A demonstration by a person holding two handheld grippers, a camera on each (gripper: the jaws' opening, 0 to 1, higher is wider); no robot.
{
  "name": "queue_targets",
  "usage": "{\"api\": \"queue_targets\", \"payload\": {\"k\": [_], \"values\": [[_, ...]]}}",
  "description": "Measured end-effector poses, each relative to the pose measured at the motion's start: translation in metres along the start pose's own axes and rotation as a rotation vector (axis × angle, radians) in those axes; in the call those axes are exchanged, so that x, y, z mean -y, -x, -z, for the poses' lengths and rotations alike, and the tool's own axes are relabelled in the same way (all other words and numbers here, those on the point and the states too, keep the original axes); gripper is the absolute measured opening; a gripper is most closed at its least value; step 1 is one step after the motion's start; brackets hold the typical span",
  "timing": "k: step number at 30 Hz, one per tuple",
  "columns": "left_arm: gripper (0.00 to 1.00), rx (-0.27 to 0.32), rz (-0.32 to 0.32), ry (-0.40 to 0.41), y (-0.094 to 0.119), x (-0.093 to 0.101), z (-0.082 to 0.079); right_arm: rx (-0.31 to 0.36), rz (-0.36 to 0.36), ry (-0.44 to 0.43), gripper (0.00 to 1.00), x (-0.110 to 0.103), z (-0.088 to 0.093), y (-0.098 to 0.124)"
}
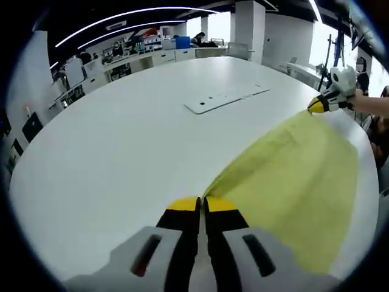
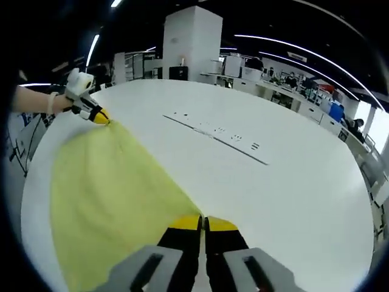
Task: Fold the garment on the visible template until the final outline fits inside the template.
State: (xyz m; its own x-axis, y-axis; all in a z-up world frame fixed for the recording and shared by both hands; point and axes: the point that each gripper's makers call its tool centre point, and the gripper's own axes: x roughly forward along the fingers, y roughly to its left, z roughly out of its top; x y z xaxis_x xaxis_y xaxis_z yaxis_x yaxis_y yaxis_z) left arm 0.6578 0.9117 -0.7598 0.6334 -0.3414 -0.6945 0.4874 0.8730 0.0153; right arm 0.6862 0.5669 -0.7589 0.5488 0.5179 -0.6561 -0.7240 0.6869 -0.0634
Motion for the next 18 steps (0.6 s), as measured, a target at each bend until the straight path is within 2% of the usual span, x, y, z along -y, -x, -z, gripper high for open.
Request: {"api": "queue_targets", "payload": {"k": [5, 15, 18], "values": [[0.0, -0.003, 0.001, 0.021, -0.0005, -0.0011, 0.0013, -0.014, -0.001, 0.004, 0.0, 0.0005, 0.0053, -0.0032], [0.0, -0.018, 0.016, 0.08, 0.0058, -0.001, 0.0079, -0.01, -0.001, 0.023, 0.0, 0.0018, 0.0039, -0.0067], [0.0, -0.013, 0.017, 0.07, 0.0083, 0.0016, 0.0101, -0.009, -0.003, 0.027, 0.0, 0.001, 0.0033, -0.0069]]}}
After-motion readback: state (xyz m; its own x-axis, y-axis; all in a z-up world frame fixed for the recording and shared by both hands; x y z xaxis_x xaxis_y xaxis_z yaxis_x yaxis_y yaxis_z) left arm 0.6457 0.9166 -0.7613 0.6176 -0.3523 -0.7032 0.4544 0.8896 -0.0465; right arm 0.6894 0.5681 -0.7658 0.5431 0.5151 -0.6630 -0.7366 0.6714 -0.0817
